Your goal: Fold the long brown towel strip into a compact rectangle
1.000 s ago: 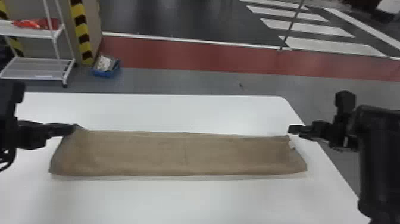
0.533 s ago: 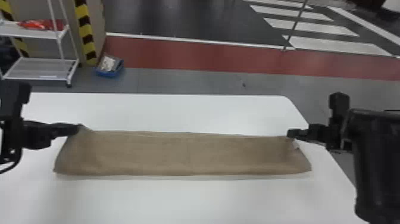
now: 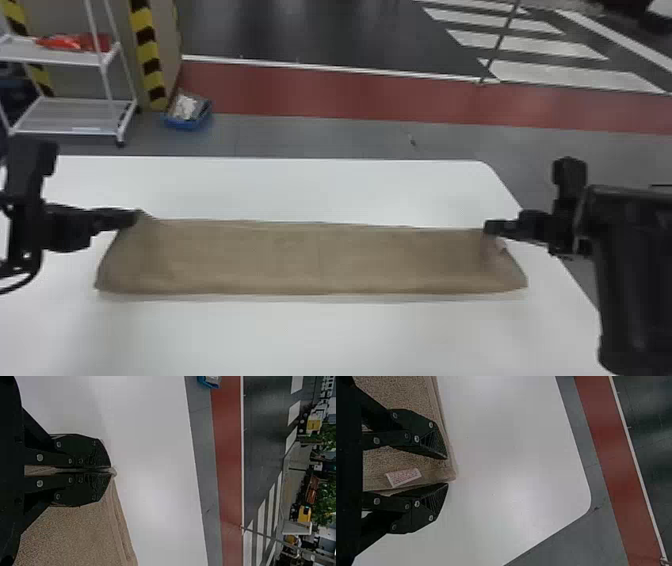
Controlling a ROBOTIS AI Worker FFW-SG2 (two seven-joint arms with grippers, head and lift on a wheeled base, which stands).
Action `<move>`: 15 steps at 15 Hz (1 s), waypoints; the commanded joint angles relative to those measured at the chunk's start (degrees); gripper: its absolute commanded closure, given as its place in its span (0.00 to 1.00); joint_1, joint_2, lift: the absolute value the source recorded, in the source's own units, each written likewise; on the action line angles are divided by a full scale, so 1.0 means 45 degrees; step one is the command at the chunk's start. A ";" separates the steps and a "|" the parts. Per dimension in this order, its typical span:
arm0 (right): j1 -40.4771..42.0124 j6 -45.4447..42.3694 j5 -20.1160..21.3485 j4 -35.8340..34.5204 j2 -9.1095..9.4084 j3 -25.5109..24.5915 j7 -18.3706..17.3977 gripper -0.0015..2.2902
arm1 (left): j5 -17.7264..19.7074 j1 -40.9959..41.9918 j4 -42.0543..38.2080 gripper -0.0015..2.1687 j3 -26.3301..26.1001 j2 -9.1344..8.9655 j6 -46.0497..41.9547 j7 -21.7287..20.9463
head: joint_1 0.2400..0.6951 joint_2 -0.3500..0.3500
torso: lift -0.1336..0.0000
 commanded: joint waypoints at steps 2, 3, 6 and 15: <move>0.0009 0.0114 -0.0002 -0.0091 0.0003 -0.0017 0.0000 0.33 | 0.0000 0.0030 0.0036 0.50 -0.0004 0.0020 -0.0063 0.0000 | 1.00 0.21 | 0.07; -0.0011 0.0192 -0.0002 -0.0130 0.0042 0.0002 0.0000 0.33 | 0.0000 0.0030 0.0056 0.50 -0.0004 0.0020 -0.0063 0.0000 | 1.00 0.21 | 0.07; -0.0011 0.0348 -0.0060 -0.0188 0.0042 0.0022 0.0000 0.33 | 0.0000 0.0030 0.0056 0.50 0.0016 0.0020 -0.0102 0.0000 | 1.00 0.21 | 0.07; -0.0069 0.0465 -0.0099 -0.0188 0.0081 0.0002 0.0020 0.33 | 0.0000 0.0030 0.0173 0.50 -0.0004 0.0040 -0.0336 0.0000 | 1.00 0.22 | 0.07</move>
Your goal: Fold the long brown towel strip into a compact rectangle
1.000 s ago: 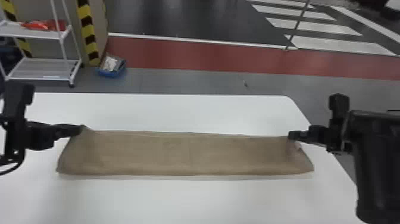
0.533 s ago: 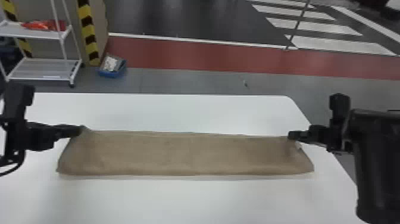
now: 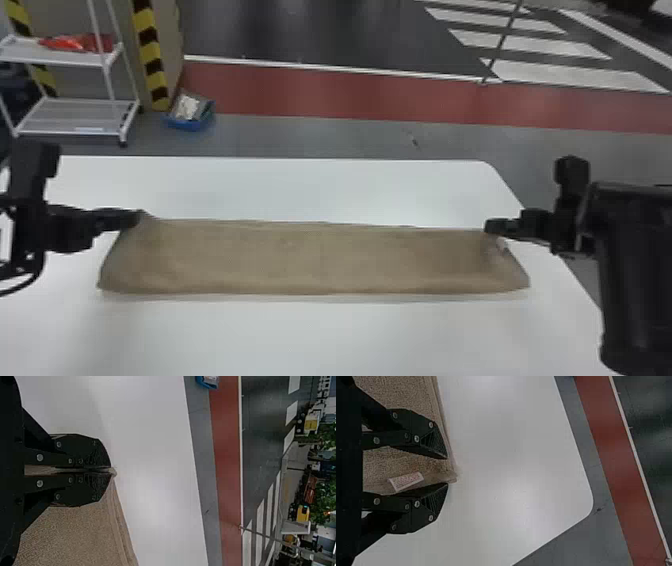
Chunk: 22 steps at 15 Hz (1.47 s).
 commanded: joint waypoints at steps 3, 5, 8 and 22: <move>-0.0014 0.0383 -0.0065 -0.0117 -0.0006 -0.0017 0.0020 0.32 | 0.0000 -0.0003 0.0064 0.50 -0.0003 0.0020 -0.0041 0.0000 | 1.00 0.22 | 0.07; -0.0014 0.0383 -0.0065 -0.0254 0.0014 0.0002 0.0020 0.32 | 0.0000 0.0017 0.0064 0.50 -0.0003 0.0001 -0.0080 0.0000 | 1.00 0.22 | 0.07; -0.0014 0.0539 -0.0104 -0.0449 0.0053 0.0022 0.0020 0.32 | 0.0000 0.0017 0.0084 0.50 -0.0003 0.0001 -0.0080 0.0000 | 1.00 0.22 | 0.07; 0.0142 0.1555 -0.0045 -0.1133 0.0072 0.0139 0.0176 0.31 | 0.0000 0.0076 0.0123 0.50 -0.0003 0.0060 -0.0198 -0.0020 | 1.00 0.23 | 0.07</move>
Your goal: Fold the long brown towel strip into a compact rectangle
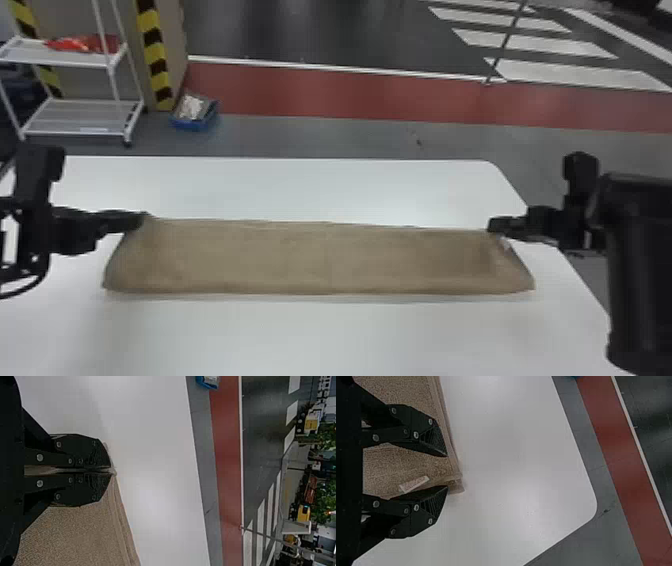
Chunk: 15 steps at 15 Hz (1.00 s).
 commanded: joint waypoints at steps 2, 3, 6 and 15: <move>-0.0036 0.0009 0.0214 0.0005 -0.0006 0.0206 0.0000 0.32 | 0.0000 0.0038 -0.0020 0.50 0.0015 0.0012 0.0000 -0.0042 | 1.00 0.23 | 0.07; -0.0076 0.0009 0.0234 0.0024 -0.0006 0.0265 0.0000 0.32 | 0.0020 0.0058 -0.0040 0.50 0.0015 0.0031 0.0000 -0.0061 | 1.00 0.23 | 0.07; -0.0115 0.0009 0.0468 0.0044 -0.0026 0.0265 0.0000 0.32 | 0.0020 0.0077 -0.0059 0.50 0.0015 0.0031 0.0000 -0.0081 | 1.00 0.23 | 0.07; -0.0017 0.0048 0.0703 0.0122 -0.0182 0.0167 0.0020 0.41 | 0.0020 0.0077 -0.0059 0.50 -0.0005 0.0031 0.0000 -0.0139 | 1.00 0.21 | 0.07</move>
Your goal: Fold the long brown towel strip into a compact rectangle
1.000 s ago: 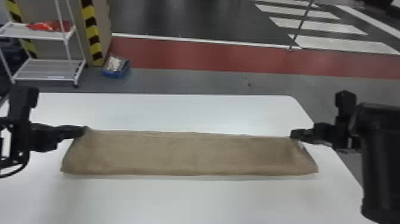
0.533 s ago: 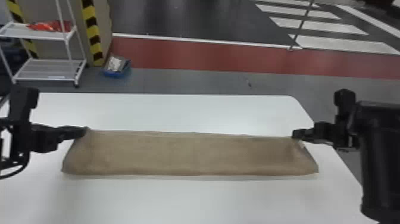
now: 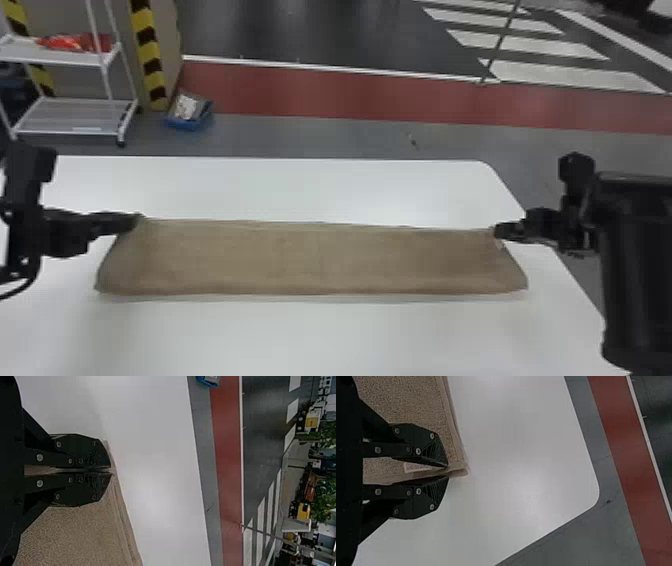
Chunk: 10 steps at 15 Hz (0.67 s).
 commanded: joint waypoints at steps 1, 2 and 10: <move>0.0029 -0.0012 -0.0009 0.0000 0.0001 0.0015 0.0018 0.52 | 0.0000 0.0019 0.0019 0.50 -0.0011 0.0000 0.0000 -0.0001 | 1.00 0.21 | 0.07; 0.0029 -0.0012 0.0030 0.0039 0.0001 0.0035 -0.0002 0.61 | 0.0000 0.0019 0.0000 0.50 0.0008 0.0000 0.0000 -0.0001 | 1.00 0.21 | 0.07; 0.0087 -0.0012 -0.0263 -0.0098 -0.0018 -0.0473 -0.0022 0.61 | 0.0039 -0.0040 -0.0020 0.50 0.0243 0.0078 0.0000 -0.0001 | 1.00 0.21 | 0.07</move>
